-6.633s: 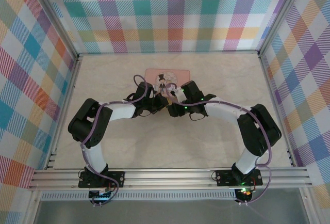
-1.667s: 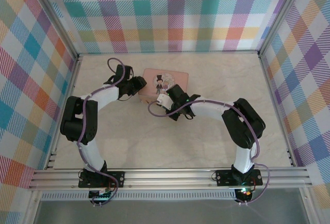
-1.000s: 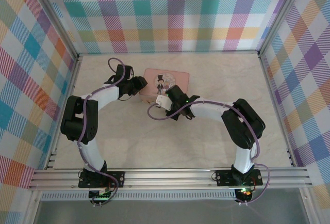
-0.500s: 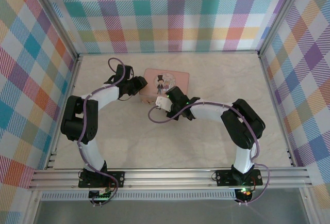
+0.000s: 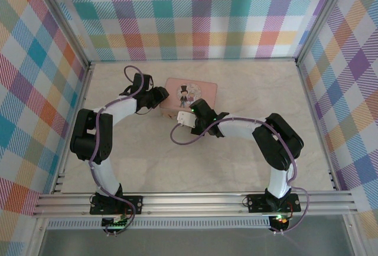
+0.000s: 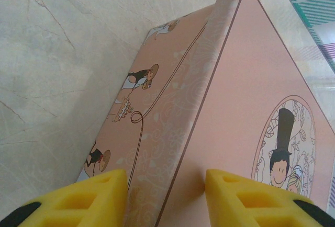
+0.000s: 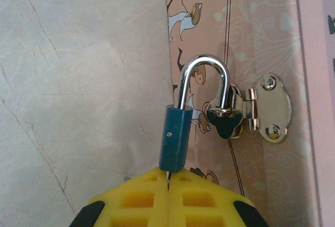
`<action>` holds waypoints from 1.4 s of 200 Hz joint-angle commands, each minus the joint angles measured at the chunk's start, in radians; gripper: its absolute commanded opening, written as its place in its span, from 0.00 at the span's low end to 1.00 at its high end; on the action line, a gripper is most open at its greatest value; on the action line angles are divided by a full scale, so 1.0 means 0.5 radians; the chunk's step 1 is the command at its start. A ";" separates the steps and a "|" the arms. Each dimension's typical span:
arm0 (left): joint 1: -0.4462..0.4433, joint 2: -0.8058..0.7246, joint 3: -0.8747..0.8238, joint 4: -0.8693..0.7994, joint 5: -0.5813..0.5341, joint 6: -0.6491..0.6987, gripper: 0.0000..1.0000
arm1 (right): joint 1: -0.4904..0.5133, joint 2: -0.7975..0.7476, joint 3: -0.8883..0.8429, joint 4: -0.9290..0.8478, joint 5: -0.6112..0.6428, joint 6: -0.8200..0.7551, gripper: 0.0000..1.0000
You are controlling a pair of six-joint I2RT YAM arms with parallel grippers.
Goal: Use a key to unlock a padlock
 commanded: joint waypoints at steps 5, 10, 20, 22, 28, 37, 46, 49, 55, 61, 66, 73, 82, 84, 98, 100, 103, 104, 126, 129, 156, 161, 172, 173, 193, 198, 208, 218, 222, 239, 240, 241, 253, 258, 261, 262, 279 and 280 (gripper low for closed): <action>0.005 0.023 0.041 0.005 0.048 0.011 0.43 | 0.036 -0.042 0.029 0.144 -0.042 -0.062 0.00; 0.005 0.023 0.041 0.005 0.049 0.013 0.43 | 0.040 -0.040 0.029 0.145 -0.042 -0.064 0.00; 0.005 0.023 0.041 0.004 0.049 0.011 0.43 | 0.047 -0.039 0.030 0.150 -0.045 -0.061 0.00; 0.005 0.023 0.041 0.005 0.049 0.011 0.43 | 0.049 -0.038 0.031 0.154 -0.045 -0.061 0.00; 0.005 0.023 0.040 0.008 0.053 0.011 0.43 | 0.056 -0.042 0.026 0.168 -0.044 -0.060 0.00; 0.004 0.026 0.038 0.008 0.054 0.010 0.43 | 0.066 -0.053 0.012 0.196 -0.052 -0.064 0.00; 0.005 0.028 0.038 0.007 0.054 0.008 0.43 | 0.075 -0.065 -0.006 0.236 -0.064 -0.072 0.00; 0.005 0.027 0.038 0.007 0.054 0.008 0.43 | 0.075 -0.068 -0.012 0.247 -0.069 -0.074 0.00; 0.005 0.029 0.038 0.006 0.053 0.011 0.43 | 0.075 -0.072 -0.023 0.279 -0.065 -0.086 0.00; 0.005 0.026 0.039 0.003 0.049 0.011 0.43 | 0.076 -0.073 -0.034 0.304 -0.056 -0.096 0.00; 0.005 0.026 0.039 0.002 0.049 0.011 0.43 | 0.077 -0.074 -0.036 0.311 -0.052 -0.103 0.00; 0.004 0.021 0.037 0.004 0.049 0.012 0.43 | 0.075 -0.076 -0.035 0.313 -0.045 -0.112 0.00; 0.005 0.018 0.038 0.000 0.046 0.014 0.43 | 0.078 -0.082 -0.038 0.316 -0.042 -0.113 0.00; 0.005 0.018 0.038 0.002 0.046 0.015 0.43 | 0.075 -0.084 -0.038 0.320 -0.042 -0.113 0.00; 0.005 0.012 0.034 0.002 0.043 0.015 0.43 | 0.078 -0.088 -0.032 0.305 -0.044 -0.107 0.00; 0.005 0.009 0.034 0.002 0.042 0.015 0.43 | 0.078 -0.091 -0.032 0.299 -0.043 -0.104 0.00; 0.005 0.009 0.032 0.002 0.040 0.014 0.43 | 0.078 -0.093 -0.032 0.301 -0.045 -0.102 0.00; 0.005 0.008 0.032 0.002 0.039 0.014 0.43 | 0.078 -0.094 -0.032 0.303 -0.045 -0.101 0.00; 0.006 -0.013 0.022 -0.001 0.032 0.014 0.43 | 0.092 -0.117 -0.035 0.297 -0.042 -0.082 0.00; 0.008 -0.016 0.020 -0.001 0.031 0.015 0.44 | 0.095 -0.119 -0.035 0.298 -0.042 -0.080 0.00; 0.014 -0.061 -0.006 -0.001 0.024 0.015 0.44 | 0.105 -0.166 -0.044 0.292 -0.058 -0.034 0.00; 0.017 -0.071 -0.014 0.002 0.023 0.011 0.44 | 0.108 -0.178 -0.044 0.292 -0.065 -0.026 0.00; 0.022 -0.095 -0.032 0.002 0.022 0.007 0.45 | 0.114 -0.200 -0.042 0.283 -0.072 -0.010 0.00; 0.023 -0.099 -0.034 0.002 0.022 0.006 0.45 | 0.114 -0.201 -0.041 0.277 -0.072 -0.009 0.00; 0.029 -0.162 -0.082 0.008 0.013 0.002 0.46 | 0.124 -0.244 -0.043 0.267 -0.075 0.018 0.00; 0.032 -0.179 -0.097 0.011 0.012 0.000 0.46 | 0.124 -0.252 -0.044 0.261 -0.077 0.027 0.00; 0.034 -0.214 -0.125 0.011 0.009 -0.002 0.46 | 0.127 -0.269 -0.041 0.251 -0.075 0.042 0.00; 0.038 -0.255 -0.148 0.005 -0.004 0.004 0.46 | 0.127 -0.291 -0.047 0.247 -0.081 0.060 0.00; 0.038 -0.271 -0.162 0.000 -0.011 0.008 0.46 | 0.127 -0.304 -0.050 0.240 -0.083 0.069 0.00; 0.053 -0.339 -0.208 -0.012 -0.030 0.014 0.47 | 0.127 -0.358 -0.056 0.235 -0.092 0.117 0.00; 0.053 -0.342 -0.211 -0.013 -0.030 0.015 0.47 | 0.127 -0.361 -0.058 0.234 -0.093 0.120 0.00; 0.054 -0.348 -0.212 -0.013 -0.030 0.016 0.47 | 0.127 -0.367 -0.059 0.231 -0.093 0.123 0.00; 0.060 -0.396 -0.242 -0.023 -0.035 0.020 0.47 | 0.124 -0.409 -0.057 0.211 -0.097 0.160 0.00; 0.060 -0.420 -0.255 -0.028 -0.035 0.025 0.48 | 0.124 -0.426 -0.053 0.200 -0.094 0.175 0.00; 0.060 -0.432 -0.260 -0.032 -0.034 0.028 0.48 | 0.124 -0.438 -0.053 0.192 -0.090 0.185 0.00; 0.060 -0.436 -0.263 -0.032 -0.034 0.030 0.48 | 0.124 -0.441 -0.052 0.189 -0.089 0.188 0.00; 0.060 -0.515 -0.306 -0.061 -0.034 0.049 0.49 | 0.118 -0.501 -0.041 0.138 -0.057 0.249 0.00; 0.060 -0.522 -0.309 -0.064 -0.034 0.050 0.49 | 0.118 -0.506 -0.041 0.134 -0.055 0.254 0.00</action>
